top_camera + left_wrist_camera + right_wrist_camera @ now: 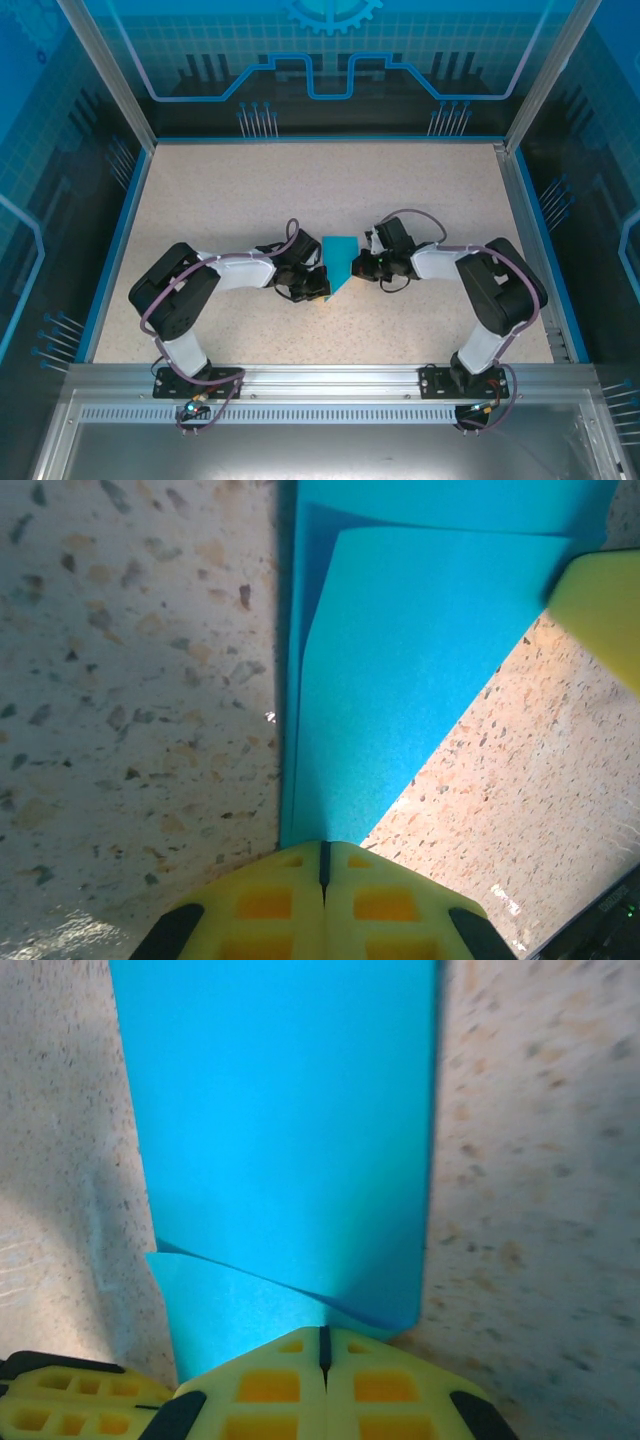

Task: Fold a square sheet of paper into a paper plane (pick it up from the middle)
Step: Third fold the triangle at the center of the table.

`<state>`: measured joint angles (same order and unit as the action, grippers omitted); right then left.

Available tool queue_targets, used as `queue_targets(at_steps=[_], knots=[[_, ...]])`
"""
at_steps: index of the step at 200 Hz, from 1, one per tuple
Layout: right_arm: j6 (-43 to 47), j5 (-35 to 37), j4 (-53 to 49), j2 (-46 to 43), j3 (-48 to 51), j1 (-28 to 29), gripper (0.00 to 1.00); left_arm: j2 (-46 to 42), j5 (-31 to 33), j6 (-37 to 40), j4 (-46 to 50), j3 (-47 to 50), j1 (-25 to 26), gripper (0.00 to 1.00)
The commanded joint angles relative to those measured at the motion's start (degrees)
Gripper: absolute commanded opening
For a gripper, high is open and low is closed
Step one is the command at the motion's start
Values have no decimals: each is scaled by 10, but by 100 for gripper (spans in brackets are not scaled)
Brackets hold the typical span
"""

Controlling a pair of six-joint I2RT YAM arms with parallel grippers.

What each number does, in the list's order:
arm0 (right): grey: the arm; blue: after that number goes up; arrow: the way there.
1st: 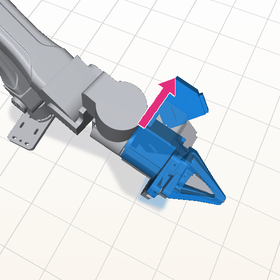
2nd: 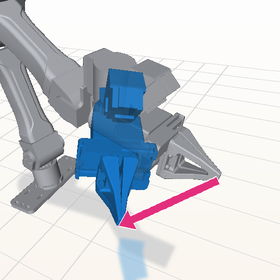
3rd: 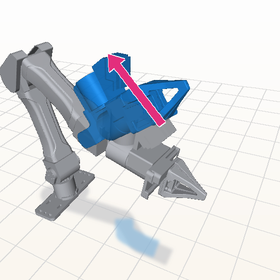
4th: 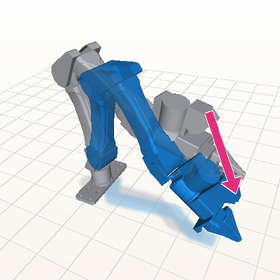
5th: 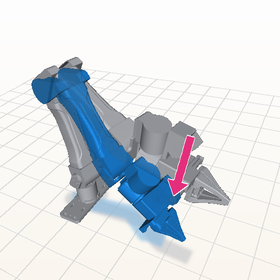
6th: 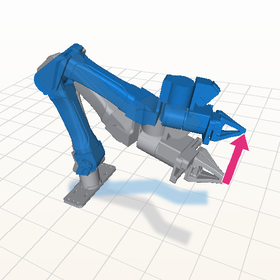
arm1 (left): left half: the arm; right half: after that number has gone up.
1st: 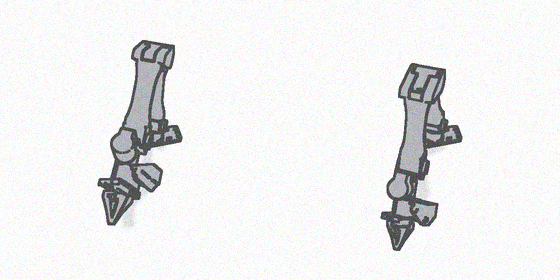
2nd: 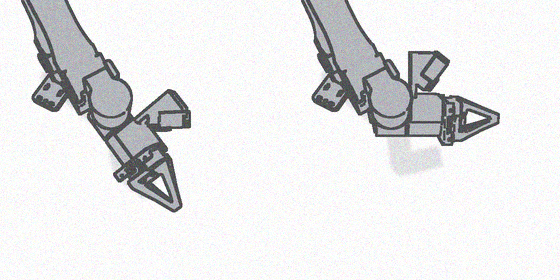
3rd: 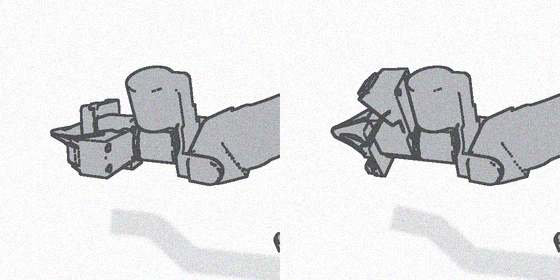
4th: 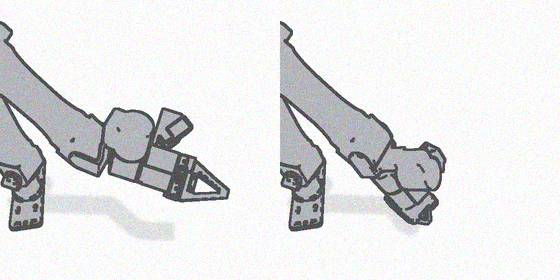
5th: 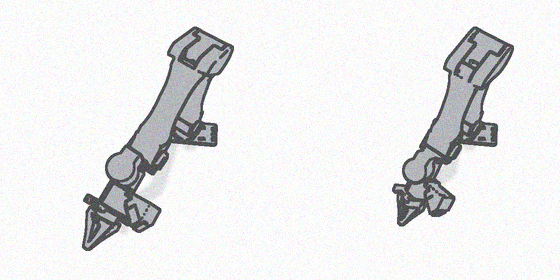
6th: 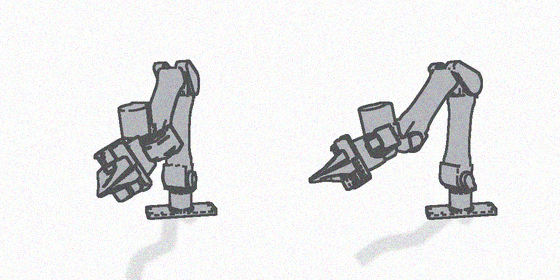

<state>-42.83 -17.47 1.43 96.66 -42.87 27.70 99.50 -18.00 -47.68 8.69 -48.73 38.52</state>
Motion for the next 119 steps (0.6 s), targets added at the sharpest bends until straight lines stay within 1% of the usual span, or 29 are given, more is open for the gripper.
queue_targets(at_steps=[1,21,45,64,91,119], knots=[[18,43,-29,-54,-12,25,0,23,33,11,78,6,2,0],[8,42,-28,-70,-12,62,0,25,33,12,79,4,2,0],[-10,27,-13,-46,-12,87,0,26,33,11,79,2,2,0],[-19,15,7,-19,-12,88,0,25,33,11,79,3,2,0],[-15,9,6,17,-30,87,0,25,33,13,80,4,2,0],[-14,15,1,42,-40,69,0,24,32,14,81,7,2,0]])
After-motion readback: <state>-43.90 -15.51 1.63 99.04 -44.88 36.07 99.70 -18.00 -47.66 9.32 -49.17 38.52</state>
